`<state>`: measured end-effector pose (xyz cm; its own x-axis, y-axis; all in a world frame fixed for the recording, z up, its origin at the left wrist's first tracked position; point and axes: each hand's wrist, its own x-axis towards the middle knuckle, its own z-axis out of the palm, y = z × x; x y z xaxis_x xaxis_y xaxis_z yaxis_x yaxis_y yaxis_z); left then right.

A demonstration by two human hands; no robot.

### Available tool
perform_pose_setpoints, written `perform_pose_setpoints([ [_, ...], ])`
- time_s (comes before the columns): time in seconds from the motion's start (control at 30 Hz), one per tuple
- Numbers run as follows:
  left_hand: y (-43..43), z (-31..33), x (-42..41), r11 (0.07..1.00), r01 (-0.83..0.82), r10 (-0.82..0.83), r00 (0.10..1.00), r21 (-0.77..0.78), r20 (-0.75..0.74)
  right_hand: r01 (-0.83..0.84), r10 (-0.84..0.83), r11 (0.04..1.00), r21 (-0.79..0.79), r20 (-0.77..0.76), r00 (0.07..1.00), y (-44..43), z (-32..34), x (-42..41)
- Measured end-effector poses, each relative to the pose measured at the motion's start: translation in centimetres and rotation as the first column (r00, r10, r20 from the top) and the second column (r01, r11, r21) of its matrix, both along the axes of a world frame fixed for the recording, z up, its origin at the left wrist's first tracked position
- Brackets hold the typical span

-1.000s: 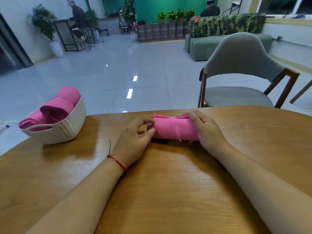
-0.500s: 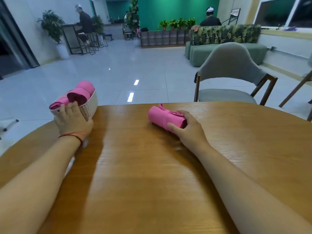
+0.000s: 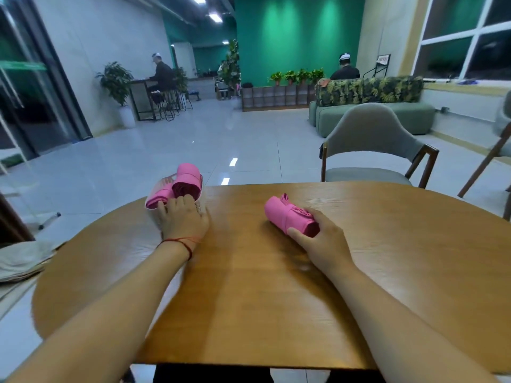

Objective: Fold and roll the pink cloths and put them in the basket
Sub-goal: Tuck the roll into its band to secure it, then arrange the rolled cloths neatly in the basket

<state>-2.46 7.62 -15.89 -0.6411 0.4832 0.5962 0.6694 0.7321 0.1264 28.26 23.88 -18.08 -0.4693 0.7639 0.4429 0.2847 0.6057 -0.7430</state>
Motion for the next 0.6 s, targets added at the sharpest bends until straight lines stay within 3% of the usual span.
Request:
perform_pose_setpoints([
  [0.27,-2.0,-1.0,16.7,0.959,0.275,-0.271,0.961,0.072,-0.059,0.097,-0.1,0.995,-0.04,-0.102,0.99,-2.1,0.1,3.0],
  [0.43,-3.1,0.1,24.9,0.876,0.48,-0.478,0.877,0.051,-0.039,0.139,-0.16,0.984,-0.112,-0.215,0.963,-3.4,0.3,3.8],
  [0.6,-4.0,3.0,26.9,0.781,0.585,-0.547,0.81,0.221,-0.211,0.153,-0.158,0.987,-0.038,-0.257,0.953,-3.4,0.2,4.8],
])
